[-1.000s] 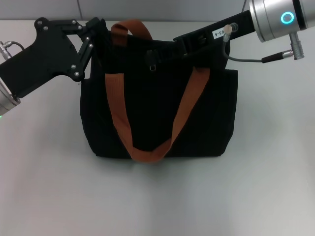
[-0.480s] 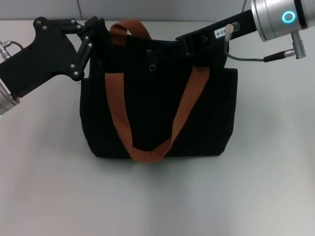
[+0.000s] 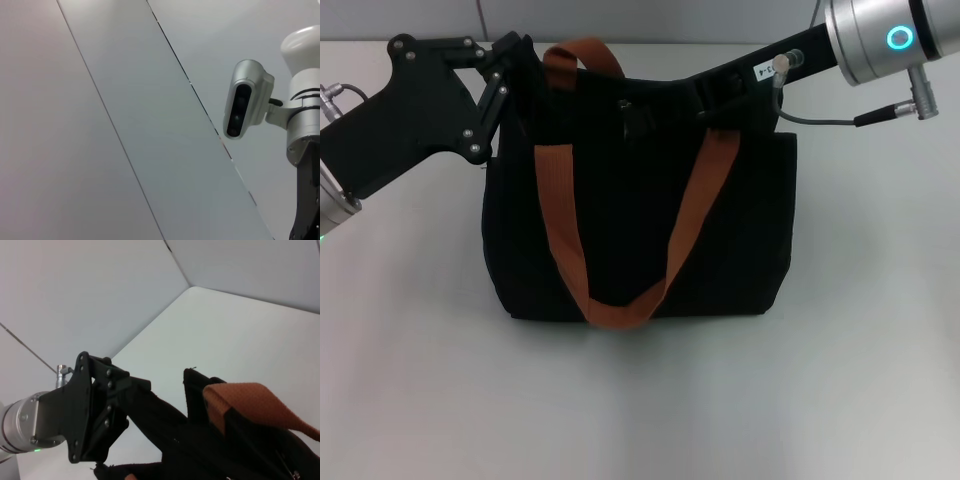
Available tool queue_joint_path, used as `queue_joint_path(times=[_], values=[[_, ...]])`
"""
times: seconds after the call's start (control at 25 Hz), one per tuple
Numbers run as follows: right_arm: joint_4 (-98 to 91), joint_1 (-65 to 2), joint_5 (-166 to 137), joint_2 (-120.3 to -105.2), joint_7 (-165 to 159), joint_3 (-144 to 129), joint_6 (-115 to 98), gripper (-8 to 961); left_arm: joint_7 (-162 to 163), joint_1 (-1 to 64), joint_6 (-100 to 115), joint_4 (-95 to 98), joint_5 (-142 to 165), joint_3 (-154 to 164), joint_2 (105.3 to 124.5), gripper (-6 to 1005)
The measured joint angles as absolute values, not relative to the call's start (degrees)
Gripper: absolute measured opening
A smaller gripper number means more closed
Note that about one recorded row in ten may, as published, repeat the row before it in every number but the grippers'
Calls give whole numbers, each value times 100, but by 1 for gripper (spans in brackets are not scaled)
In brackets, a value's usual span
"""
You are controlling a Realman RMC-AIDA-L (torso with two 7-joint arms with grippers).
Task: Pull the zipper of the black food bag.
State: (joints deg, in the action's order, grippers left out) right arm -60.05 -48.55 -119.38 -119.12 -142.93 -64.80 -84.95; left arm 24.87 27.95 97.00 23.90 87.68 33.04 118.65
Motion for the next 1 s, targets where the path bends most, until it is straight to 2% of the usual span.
queue_joint_path(times=[0.12,1.0], values=[[-5966,-4879,-11782,-11944,-14269,-6613,-8445,269,2487,2794,9742,2389,8764,3318,11865,28],[-5820,-4847,-11535,-11925,-14327,-6776,-8153,264,2487,2786,9844,2391,8760,3333,11865,29]])
